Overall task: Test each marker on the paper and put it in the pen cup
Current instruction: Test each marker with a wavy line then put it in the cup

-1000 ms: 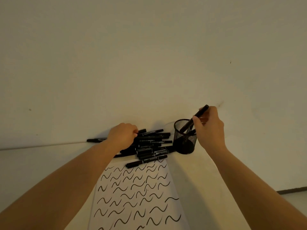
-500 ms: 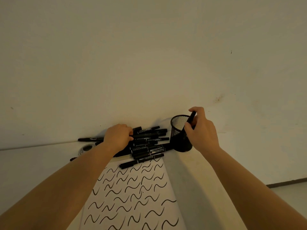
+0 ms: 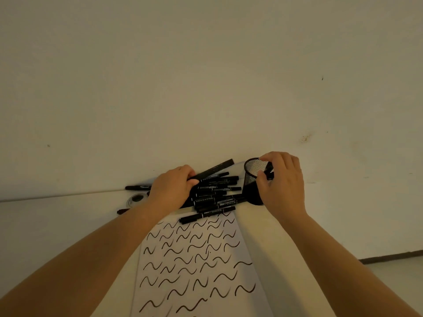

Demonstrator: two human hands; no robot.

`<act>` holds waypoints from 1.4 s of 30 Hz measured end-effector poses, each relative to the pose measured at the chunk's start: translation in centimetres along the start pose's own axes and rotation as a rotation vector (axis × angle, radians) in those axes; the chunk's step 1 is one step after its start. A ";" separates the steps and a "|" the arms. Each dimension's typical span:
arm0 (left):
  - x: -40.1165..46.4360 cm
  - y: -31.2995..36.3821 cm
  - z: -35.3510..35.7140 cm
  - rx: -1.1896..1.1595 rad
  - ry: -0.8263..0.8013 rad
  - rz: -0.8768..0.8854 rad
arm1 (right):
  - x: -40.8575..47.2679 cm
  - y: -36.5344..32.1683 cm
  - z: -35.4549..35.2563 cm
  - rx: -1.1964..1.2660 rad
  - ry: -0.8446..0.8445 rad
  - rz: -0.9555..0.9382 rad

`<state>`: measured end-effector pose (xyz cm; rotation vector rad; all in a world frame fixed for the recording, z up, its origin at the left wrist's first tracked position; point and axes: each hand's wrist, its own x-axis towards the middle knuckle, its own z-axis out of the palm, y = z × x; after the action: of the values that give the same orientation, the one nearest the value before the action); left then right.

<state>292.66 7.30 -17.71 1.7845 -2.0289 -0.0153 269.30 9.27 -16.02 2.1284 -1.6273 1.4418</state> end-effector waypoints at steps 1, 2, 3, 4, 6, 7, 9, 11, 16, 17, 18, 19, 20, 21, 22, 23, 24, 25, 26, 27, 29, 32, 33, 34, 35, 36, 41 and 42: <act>-1.0 0.8 -0.6 -0.052 -0.003 -0.001 | -0.9 -0.8 -0.3 0.057 -0.006 0.027; -2.2 1.5 -1.2 -0.101 -0.006 0.003 | -1.8 -1.7 -0.5 0.131 -0.033 0.087; -3.4 2.1 -1.6 -0.141 -0.006 0.009 | -2.8 -2.6 -0.7 0.229 -0.075 0.176; -4.6 2.6 -2.0 -0.169 -0.008 0.017 | -3.8 -3.5 -0.9 0.345 -0.132 0.286; -7.0 3.3 -2.4 -0.199 -0.018 0.023 | -5.4 -5.3 -1.2 0.588 -0.291 0.491; -8.1 3.5 -2.5 -0.204 -0.027 0.023 | -6.1 -6.0 -1.4 0.674 -0.393 0.555; -10.2 3.6 -2.5 -0.217 -0.039 0.033 | -7.7 -7.1 -1.5 0.734 -0.547 0.593; -12.3 3.7 -2.4 -0.255 -0.042 0.068 | -9.2 -8.0 -1.6 0.769 -0.557 0.617; -16.7 3.4 -2.0 -0.341 0.038 0.133 | -13.1 -9.5 -1.8 0.904 -0.388 0.827; -17.3 3.3 -1.9 -0.332 0.061 0.138 | -13.8 -9.7 -1.9 0.936 -0.367 0.866; -17.9 3.2 -1.8 -0.322 0.082 0.149 | -14.4 -9.9 -2.1 0.977 -0.353 0.894; -18.5 3.2 -1.8 -0.309 0.099 0.177 | -14.9 -10.0 -2.3 1.011 -0.344 0.914; -19.0 3.2 -1.9 -0.284 0.118 0.226 | -15.4 -10.2 -2.5 1.031 -0.342 0.929; -19.6 3.3 -2.0 -0.237 0.143 0.289 | -15.8 -10.3 -2.8 1.036 -0.354 0.937; -20.0 3.3 -2.1 -0.165 0.169 0.355 | -16.1 -10.3 -3.0 1.032 -0.381 0.938; -20.4 3.4 -2.2 -0.076 0.190 0.416 | -16.3 -10.3 -3.2 1.027 -0.419 0.937; -20.9 3.4 -2.2 0.009 0.199 0.463 | -16.5 -10.4 -3.3 1.027 -0.459 0.938; -21.4 3.5 -2.1 0.066 0.192 0.489 | -16.6 -10.4 -3.5 1.032 -0.493 0.944; -21.8 3.5 -2.1 0.093 0.175 0.495 | -16.7 -10.4 -3.6 1.036 -0.518 0.956; -22.3 3.6 -2.2 0.093 0.145 0.486 | -16.7 -10.4 -3.7 1.040 -0.533 0.971; -22.8 4.0 -2.5 0.016 0.026 0.412 | -16.5 -10.4 -3.7 1.052 -0.544 0.990; -22.9 4.1 -2.9 -0.184 -0.140 0.268 | -16.1 -10.4 -3.6 1.078 -0.553 0.956; -22.9 4.2 -3.1 -0.257 -0.178 0.228 | -16.1 -10.4 -3.6 1.091 -0.561 0.923; -22.9 4.3 -3.3 -0.337 -0.215 0.183 | -16.0 -10.4 -3.6 1.106 -0.568 0.882; -22.9 4.2 -3.5 -0.413 -0.253 0.141 | -16.0 -10.4 -3.6 1.120 -0.574 0.844; -22.7 4.2 -3.7 -0.472 -0.306 0.106 | -15.9 -10.3 -3.6 1.137 -0.578 0.817; -22.5 4.4 -3.8 -0.743 -0.501 0.033 | -15.5 -9.6 -3.8 1.202 -0.662 0.702; -22.4 4.5 -3.8 -0.790 -0.525 0.025 | -15.5 -9.5 -3.8 1.205 -0.695 0.673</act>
<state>291.31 30.34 -19.97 1.3043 -1.9362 -1.2062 274.86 26.33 -20.84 3.1130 -2.1391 2.5794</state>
